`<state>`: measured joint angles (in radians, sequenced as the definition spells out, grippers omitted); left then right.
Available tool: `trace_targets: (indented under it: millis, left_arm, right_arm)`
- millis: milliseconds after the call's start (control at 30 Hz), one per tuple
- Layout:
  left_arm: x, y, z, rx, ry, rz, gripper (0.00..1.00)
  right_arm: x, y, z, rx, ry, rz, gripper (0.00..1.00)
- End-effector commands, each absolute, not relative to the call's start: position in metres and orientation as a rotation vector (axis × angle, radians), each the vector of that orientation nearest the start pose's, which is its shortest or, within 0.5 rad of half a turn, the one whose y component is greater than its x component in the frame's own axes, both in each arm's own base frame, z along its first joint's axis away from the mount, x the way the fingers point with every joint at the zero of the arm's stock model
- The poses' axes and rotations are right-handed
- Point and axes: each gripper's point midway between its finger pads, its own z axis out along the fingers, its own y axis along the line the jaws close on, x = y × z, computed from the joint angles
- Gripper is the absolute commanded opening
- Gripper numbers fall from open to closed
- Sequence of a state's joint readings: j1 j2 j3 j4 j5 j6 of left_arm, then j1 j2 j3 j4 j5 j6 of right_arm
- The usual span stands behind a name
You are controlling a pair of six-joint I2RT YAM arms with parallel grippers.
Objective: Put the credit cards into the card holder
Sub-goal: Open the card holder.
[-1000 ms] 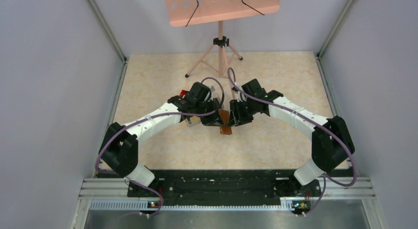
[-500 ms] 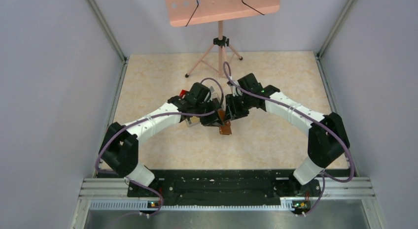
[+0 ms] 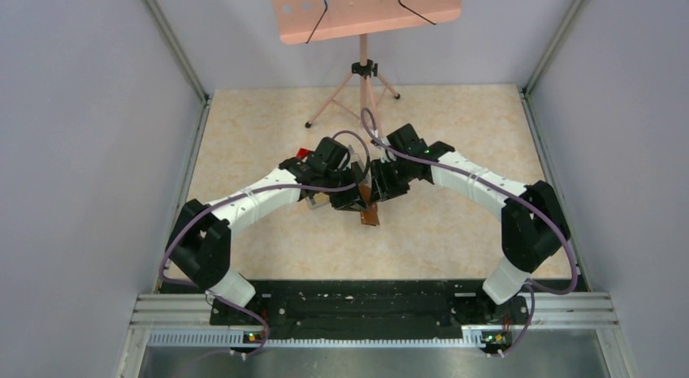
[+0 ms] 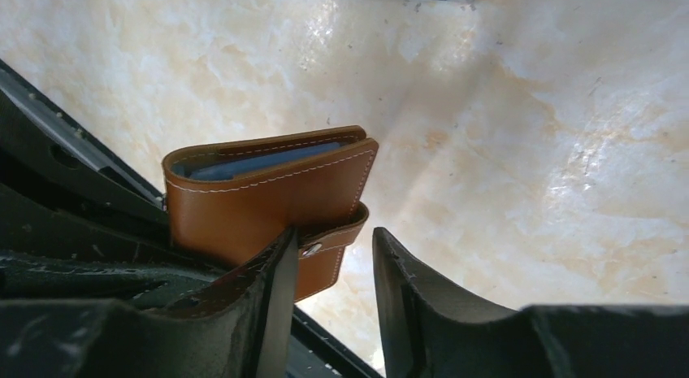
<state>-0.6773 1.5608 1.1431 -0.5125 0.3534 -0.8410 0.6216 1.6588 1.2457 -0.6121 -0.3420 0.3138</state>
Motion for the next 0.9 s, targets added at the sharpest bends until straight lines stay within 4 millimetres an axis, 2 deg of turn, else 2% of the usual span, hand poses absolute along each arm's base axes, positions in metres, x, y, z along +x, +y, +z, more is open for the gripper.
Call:
trace_targets:
  millis: [0, 67, 167, 233, 367, 467, 567, 767, 867]
  left_arm:
    - [0.258, -0.328, 0.17, 0.015, 2.62, -1.082, 0.0]
    - [0.26, -0.33, 0.169, 0.02, 2.626, -1.085, 0.0]
    - [0.262, -0.334, 0.171, 0.036, 2.621, -1.094, 0.0]
    - [0.265, -0.335, 0.174, 0.046, 2.611, -1.094, 0.0]
    - [0.268, -0.334, 0.179, 0.065, 2.606, -1.072, 0.0]
    - [0.269, -0.334, 0.183, 0.072, 2.591, -1.075, 0.0]
    - [0.27, -0.334, 0.184, 0.075, 2.582, -1.073, 0.0]
    - [0.275, -0.334, 0.181, 0.075, 2.583, -1.095, 0.0]
    - [0.28, -0.336, 0.18, 0.07, 2.578, -1.131, 0.0]
  right_arm:
    - [0.262, 0.281, 0.118, -0.603, 2.634, 0.749, 0.45]
    - [0.26, 0.286, 0.125, -0.601, 2.615, 0.791, 0.53]
    - [0.262, 0.288, 0.123, -0.594, 2.616, 0.793, 0.54]
    - [0.262, 0.286, 0.113, -0.603, 2.641, 0.771, 0.49]
    - [0.266, 0.279, 0.098, -0.594, 2.69, 0.687, 0.31]
    - [0.275, 0.264, 0.087, -0.559, 2.724, 0.531, 0.26]
    - [0.285, 0.245, 0.078, -0.497, 2.76, 0.413, 0.24]
    - [0.302, 0.2, 0.071, -0.308, 2.801, 0.377, 0.25]
    - [0.309, 0.185, 0.072, -0.266, 2.799, 0.367, 0.26]
